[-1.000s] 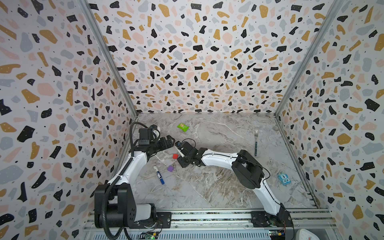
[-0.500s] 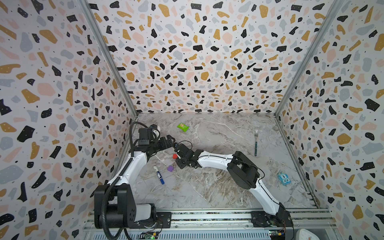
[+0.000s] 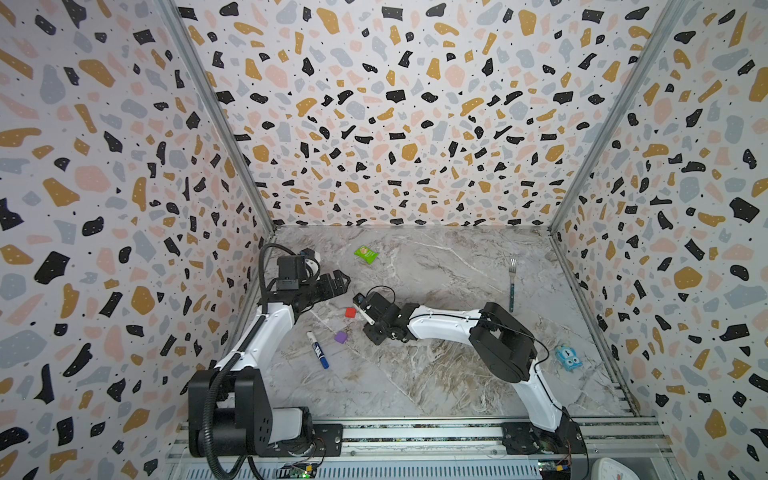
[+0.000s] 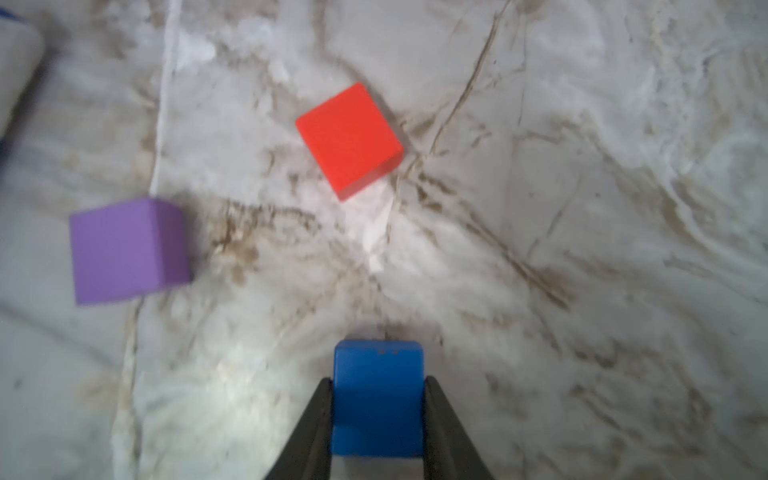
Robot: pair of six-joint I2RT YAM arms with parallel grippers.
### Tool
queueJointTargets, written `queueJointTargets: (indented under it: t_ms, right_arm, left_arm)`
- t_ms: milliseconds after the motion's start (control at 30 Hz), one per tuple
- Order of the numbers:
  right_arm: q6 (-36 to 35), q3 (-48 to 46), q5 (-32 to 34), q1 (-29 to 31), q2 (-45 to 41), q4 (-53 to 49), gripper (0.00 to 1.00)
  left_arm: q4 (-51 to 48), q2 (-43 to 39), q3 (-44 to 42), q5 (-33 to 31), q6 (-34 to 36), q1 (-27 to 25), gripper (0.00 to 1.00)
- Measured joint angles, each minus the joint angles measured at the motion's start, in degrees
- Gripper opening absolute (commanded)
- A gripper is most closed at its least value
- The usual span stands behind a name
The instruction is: Build the wood block tower
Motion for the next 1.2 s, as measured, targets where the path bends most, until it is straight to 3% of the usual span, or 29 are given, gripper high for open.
queueJointTargets:
  t_ms: [200, 467, 633, 733, 867, 1200]
  right_arm:
    - [-4.6, -10.2, -2.0, 0.7, -8.2, 0.0, 0.20]
    - [-6.9, -16.1, -4.9, 2.1, -10.9, 1.3, 0.24]
    - [-7.0, -16.3, -5.3, 2.4, -10.9, 1.7, 0.35]
    - [-6.5, -16.4, -5.3, 2.5, -10.9, 1.6, 0.50]
    - [-6.1, -17.0, -5.3, 2.5, -11.3, 1.8, 0.56]
    - [-3.3, -18.1, -3.4, 2.5, -12.0, 1.8, 0.54]
  left_arm:
    - [0.0, 0.0, 0.0, 0.0, 0.0, 0.0, 0.99]
    - [0.0, 0.0, 0.0, 0.2, 0.0, 0.0, 0.99]
    - [0.0, 0.0, 0.0, 0.2, 0.0, 0.0, 0.99]
    - [0.0, 0.0, 0.0, 0.2, 0.0, 0.0, 0.99]
    - [0.0, 0.0, 0.0, 0.2, 0.0, 0.0, 0.99]
    - [0.1, 0.0, 0.0, 0.4, 0.0, 0.0, 0.99]
